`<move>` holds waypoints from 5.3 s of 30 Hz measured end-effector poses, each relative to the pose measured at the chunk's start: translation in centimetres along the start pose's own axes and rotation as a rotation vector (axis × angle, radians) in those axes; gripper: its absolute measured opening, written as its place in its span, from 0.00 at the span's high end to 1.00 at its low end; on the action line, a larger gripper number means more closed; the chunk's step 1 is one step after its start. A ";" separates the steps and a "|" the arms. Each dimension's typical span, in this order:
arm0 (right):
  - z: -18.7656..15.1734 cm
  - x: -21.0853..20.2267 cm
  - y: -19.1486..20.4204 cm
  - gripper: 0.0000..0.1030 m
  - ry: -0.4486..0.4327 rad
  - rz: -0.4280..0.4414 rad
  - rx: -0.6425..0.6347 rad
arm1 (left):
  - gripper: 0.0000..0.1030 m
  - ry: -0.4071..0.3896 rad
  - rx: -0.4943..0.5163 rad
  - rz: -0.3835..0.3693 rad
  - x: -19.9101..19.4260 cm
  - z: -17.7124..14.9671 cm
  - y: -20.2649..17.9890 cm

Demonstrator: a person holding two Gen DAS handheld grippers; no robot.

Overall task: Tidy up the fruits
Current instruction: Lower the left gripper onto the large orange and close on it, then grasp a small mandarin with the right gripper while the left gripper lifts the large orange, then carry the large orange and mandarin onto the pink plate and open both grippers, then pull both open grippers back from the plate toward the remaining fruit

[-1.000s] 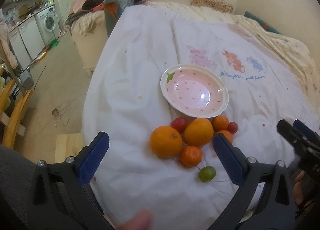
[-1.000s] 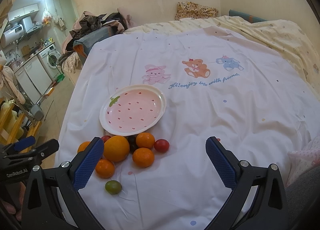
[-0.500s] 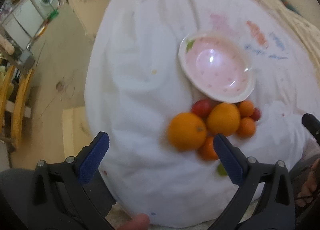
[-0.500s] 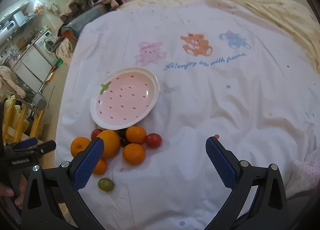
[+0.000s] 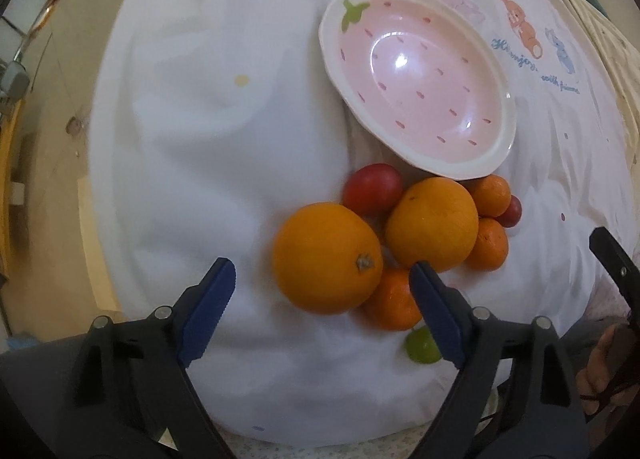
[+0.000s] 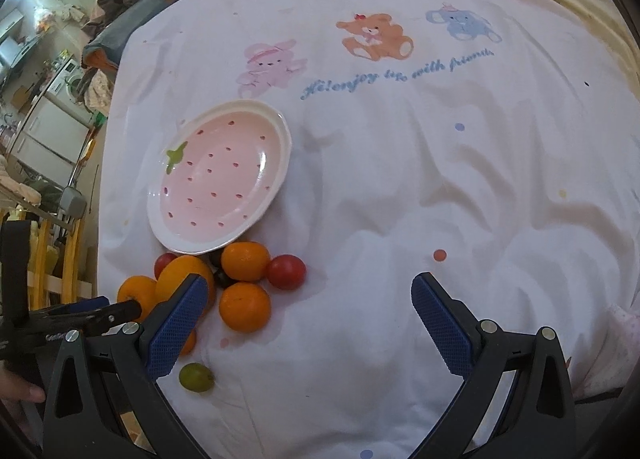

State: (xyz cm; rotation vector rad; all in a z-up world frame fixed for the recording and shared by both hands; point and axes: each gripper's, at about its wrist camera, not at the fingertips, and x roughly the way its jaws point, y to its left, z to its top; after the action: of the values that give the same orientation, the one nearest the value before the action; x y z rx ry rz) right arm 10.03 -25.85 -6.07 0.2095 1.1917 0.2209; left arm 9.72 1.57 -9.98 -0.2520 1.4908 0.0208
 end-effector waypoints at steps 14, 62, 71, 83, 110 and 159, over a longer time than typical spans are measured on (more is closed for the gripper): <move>-0.1 0.8 -0.5 0.00 0.010 -0.030 0.004 | 0.50 -0.033 -0.012 -0.062 -0.7 -0.7 0.8; -1.7 -1.2 2.9 0.55 0.064 0.117 -0.185 | 0.50 -0.210 -0.051 -0.071 -5.0 -2.0 2.1; 1.1 -3.0 2.1 0.55 -0.056 0.204 -0.116 | 0.50 -0.282 -0.021 -0.036 -6.2 -1.5 1.4; 6.1 -2.3 1.4 0.55 -0.112 0.227 -0.113 | 0.50 -0.313 0.038 0.005 -7.4 3.0 -0.7; 14.5 9.4 3.2 0.55 0.021 0.286 -0.085 | 0.50 -0.260 0.135 -0.079 -0.7 13.0 -3.2; 16.0 11.9 2.0 0.32 0.060 0.343 0.029 | 0.34 -0.194 0.195 -0.079 1.7 14.2 -5.1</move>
State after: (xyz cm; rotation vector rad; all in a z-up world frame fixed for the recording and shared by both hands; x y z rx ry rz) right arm 29.04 -21.36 -10.51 0.4365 1.2140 0.5129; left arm 24.66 -1.10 -10.06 -0.1458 1.2795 -0.1587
